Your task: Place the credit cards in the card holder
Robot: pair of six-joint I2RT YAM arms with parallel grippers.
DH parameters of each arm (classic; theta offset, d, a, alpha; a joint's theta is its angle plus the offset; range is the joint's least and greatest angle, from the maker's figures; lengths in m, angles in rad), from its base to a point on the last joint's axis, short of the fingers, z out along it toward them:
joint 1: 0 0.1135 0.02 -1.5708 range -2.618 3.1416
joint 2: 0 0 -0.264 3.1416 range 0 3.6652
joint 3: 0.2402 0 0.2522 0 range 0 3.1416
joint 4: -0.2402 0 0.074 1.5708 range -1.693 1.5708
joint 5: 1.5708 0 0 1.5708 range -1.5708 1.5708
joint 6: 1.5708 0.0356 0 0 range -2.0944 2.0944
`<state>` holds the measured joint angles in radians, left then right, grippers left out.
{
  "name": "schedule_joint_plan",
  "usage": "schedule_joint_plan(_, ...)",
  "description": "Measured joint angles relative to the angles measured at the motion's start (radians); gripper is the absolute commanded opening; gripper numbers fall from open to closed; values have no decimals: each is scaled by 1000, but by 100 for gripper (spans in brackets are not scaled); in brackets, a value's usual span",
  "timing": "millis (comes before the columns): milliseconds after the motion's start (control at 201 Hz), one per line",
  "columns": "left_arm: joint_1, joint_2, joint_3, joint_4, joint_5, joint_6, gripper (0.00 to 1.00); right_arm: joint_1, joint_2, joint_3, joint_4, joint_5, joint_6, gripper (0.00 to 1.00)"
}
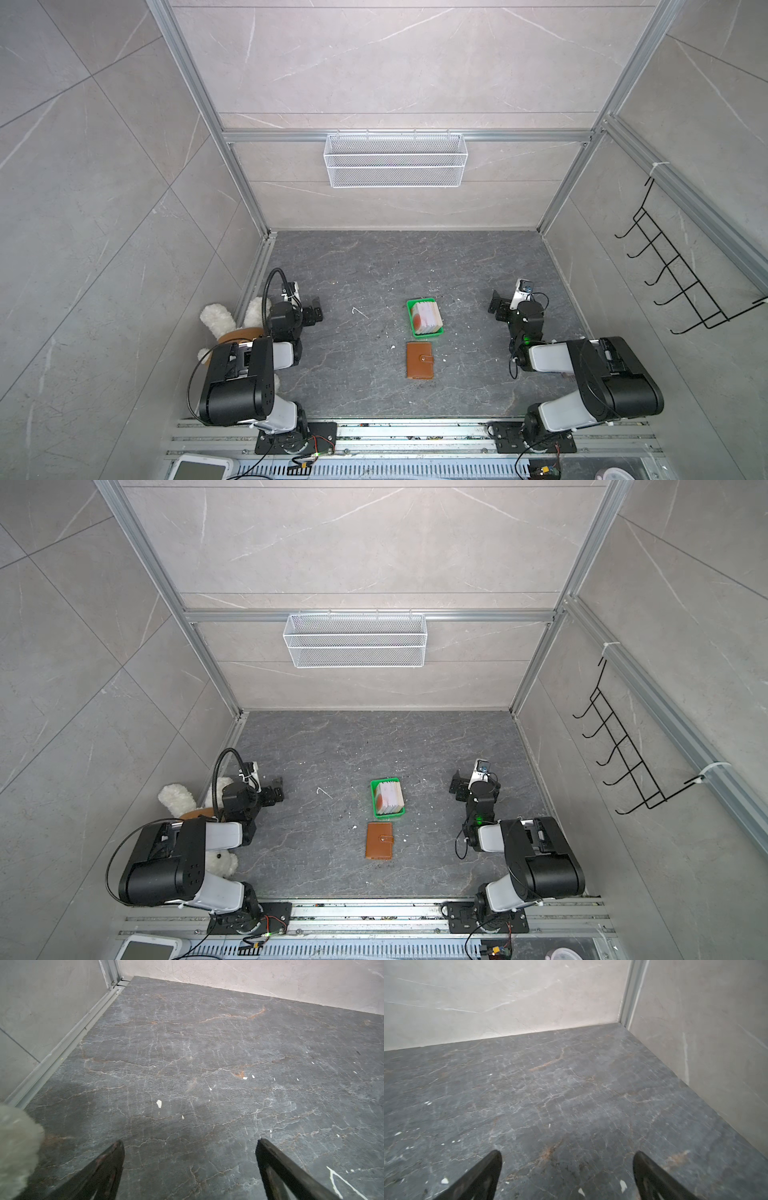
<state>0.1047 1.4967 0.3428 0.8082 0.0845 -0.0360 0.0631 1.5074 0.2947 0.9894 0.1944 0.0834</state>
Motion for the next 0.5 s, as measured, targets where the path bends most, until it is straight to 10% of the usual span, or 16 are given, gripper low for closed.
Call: schedule_joint_plan(498,0,0,0,0,32,14,100,-6,5,41,-58,-110,-36,100)
